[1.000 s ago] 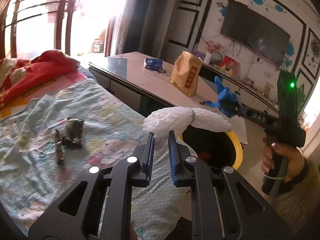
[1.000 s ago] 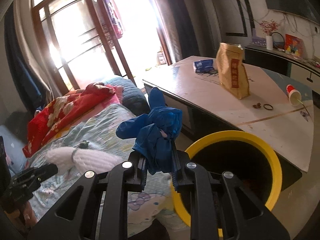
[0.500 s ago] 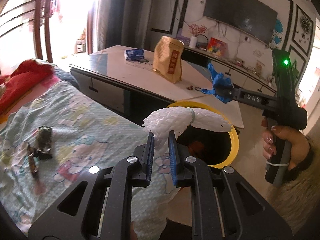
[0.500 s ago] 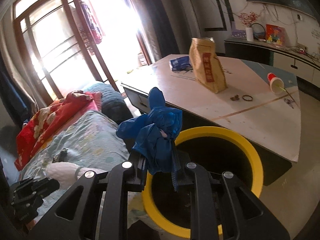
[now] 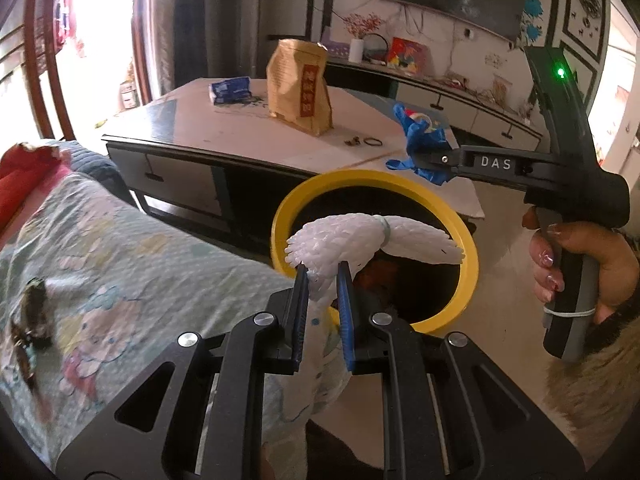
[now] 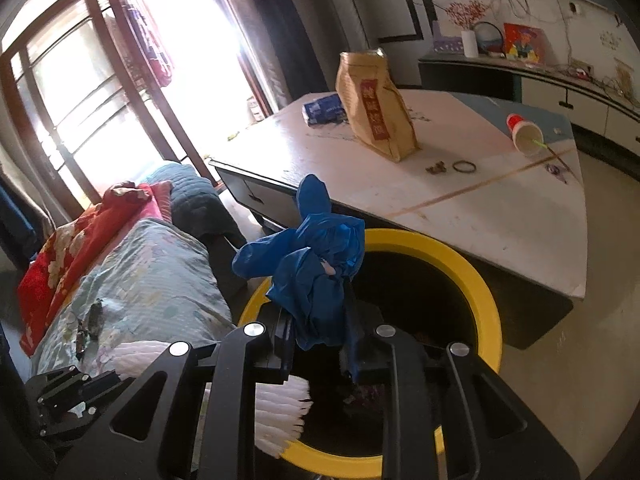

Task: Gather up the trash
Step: 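Carry the white mesh and blue bag from the bed over the bin, then open the left tool over the bin while the right tool opens too, then move both open tools back to the last wrappers on the bed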

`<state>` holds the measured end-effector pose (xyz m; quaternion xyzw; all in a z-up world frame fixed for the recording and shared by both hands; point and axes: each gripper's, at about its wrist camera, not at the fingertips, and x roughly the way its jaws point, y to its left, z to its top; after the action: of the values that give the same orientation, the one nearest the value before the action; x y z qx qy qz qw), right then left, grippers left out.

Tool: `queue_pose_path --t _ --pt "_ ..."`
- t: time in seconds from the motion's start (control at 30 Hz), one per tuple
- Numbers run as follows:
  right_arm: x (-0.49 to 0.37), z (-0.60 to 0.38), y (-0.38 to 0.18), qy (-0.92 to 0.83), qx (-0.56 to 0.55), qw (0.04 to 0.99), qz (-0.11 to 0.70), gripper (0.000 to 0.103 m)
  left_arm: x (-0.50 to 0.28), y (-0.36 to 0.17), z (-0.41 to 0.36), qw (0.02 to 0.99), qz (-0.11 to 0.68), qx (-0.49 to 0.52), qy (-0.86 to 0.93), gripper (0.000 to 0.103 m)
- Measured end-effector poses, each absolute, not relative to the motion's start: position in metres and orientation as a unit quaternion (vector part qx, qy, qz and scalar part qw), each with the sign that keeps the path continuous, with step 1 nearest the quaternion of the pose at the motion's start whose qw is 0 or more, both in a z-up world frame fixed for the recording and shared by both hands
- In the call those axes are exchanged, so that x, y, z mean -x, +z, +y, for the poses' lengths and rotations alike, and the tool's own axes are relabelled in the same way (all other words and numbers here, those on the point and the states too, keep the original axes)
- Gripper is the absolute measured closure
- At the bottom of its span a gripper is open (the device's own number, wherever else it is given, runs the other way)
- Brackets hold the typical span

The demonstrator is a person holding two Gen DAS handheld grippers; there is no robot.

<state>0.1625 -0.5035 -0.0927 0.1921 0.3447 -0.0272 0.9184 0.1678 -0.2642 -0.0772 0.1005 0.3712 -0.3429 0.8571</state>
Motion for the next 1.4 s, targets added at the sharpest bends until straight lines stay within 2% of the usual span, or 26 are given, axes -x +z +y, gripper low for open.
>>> queue_pose_path --t 0.17,0.23,0.27,0.33,0.4,0.47,0.53,0.6,0.63,0.8,1.07,1.4 --pt "-0.164 -0.513 -0.106 -0.031 -0.203 0.911 0.358 0.079 -0.173 -0.088 -0.281 0.847 0.384 -0.105 -0.353 0.093" --pt "-0.164 -0.516 -0.111 -0.032 -0.208 0.908 0.363 0.076 -0.176 -0.093 -0.286 0.843 0.391 -0.102 -0.354 0.093" --pt "-0.164 -0.517 -0.112 -0.035 -0.210 0.907 0.364 0.071 -0.178 -0.095 -0.289 0.842 0.394 -0.100 -0.355 0.093" --pt "-0.163 -0.522 -0.116 -0.042 -0.218 0.904 0.366 0.062 -0.182 -0.099 -0.292 0.841 0.396 -0.095 -0.357 0.084" --pt "-0.162 -0.526 -0.117 -0.050 -0.223 0.903 0.365 0.057 -0.187 -0.103 -0.293 0.844 0.395 -0.088 -0.353 0.050" --pt "-0.160 -0.531 -0.117 -0.057 -0.225 0.902 0.363 0.056 -0.190 -0.104 -0.290 0.844 0.401 -0.070 -0.350 0.049" --pt "-0.158 -0.534 -0.117 -0.066 -0.226 0.903 0.358 0.053 -0.190 -0.102 -0.285 0.848 0.400 -0.059 -0.344 0.040" --pt "-0.158 -0.535 -0.116 -0.070 -0.222 0.906 0.355 0.052 -0.190 -0.097 -0.277 0.857 0.390 -0.050 -0.334 0.016" --pt "-0.158 -0.533 -0.115 -0.073 -0.217 0.907 0.354 0.052 -0.190 -0.094 -0.272 0.861 0.384 -0.046 -0.330 0.014" --pt "-0.157 -0.514 -0.103 -0.065 -0.192 0.920 0.336 0.044 -0.186 -0.077 -0.246 0.889 0.353 -0.045 -0.287 0.011" --pt "-0.160 -0.465 -0.079 -0.005 -0.169 0.934 0.314 0.039 -0.179 -0.051 -0.189 0.928 0.303 -0.020 -0.216 0.011" --pt "-0.173 -0.375 -0.056 0.093 -0.103 0.939 0.315 0.036 -0.177 -0.032 -0.115 0.949 0.278 0.024 -0.147 0.011"
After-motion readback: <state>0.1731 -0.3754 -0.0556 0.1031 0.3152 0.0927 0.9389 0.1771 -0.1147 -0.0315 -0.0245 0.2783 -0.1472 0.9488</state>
